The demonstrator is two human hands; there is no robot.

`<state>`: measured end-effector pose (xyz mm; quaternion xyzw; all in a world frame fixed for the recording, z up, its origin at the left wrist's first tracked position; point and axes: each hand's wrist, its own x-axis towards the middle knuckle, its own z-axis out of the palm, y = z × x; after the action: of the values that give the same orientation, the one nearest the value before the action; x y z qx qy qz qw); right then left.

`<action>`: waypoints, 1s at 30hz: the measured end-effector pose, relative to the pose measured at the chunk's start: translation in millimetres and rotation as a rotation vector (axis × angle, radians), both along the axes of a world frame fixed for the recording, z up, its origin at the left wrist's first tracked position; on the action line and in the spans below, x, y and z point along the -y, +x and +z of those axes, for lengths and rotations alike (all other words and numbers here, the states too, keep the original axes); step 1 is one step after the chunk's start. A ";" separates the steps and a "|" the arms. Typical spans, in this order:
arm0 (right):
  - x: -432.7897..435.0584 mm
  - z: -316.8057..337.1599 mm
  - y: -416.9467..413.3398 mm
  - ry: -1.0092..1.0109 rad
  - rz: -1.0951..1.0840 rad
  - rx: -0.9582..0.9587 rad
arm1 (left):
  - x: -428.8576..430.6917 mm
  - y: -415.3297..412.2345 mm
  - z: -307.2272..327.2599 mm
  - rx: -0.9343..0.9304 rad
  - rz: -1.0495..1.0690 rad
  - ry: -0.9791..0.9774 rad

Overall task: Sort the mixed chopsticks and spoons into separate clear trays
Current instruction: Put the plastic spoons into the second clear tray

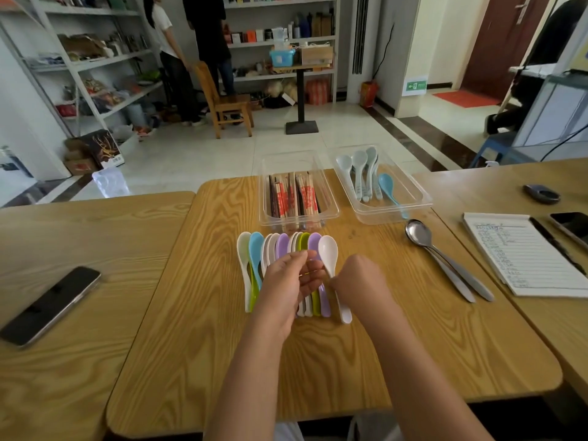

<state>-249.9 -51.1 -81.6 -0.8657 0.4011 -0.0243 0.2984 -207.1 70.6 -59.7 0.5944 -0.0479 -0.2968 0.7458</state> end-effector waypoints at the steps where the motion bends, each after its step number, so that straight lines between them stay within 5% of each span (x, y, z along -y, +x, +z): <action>1: -0.5 2.9 -1.2 -0.024 0.012 -0.006 | 1.3 0.9 -0.2 0.001 -0.005 0.006; 10: 32.2 12.7 -8.1 -0.129 0.142 -0.101 | 53.7 31.5 32.7 0.138 -0.133 0.021; 16: 100.4 51.6 -13.8 0.002 -0.001 -0.017 | 87.2 66.3 59.3 0.180 -0.174 -0.082; 21: 190.4 98.3 40.1 -0.247 -0.108 0.100 | 140.1 94.4 75.0 0.220 -0.213 -0.068; 30: 234.4 66.9 113.0 -0.433 0.034 -0.126 | 211.7 128.8 58.1 0.147 -0.286 0.068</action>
<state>-136.9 -285.6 -14.7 -0.9159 0.3900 -0.0506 0.0803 -78.3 -141.1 -1.6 0.6267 -0.1764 -0.3572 0.6698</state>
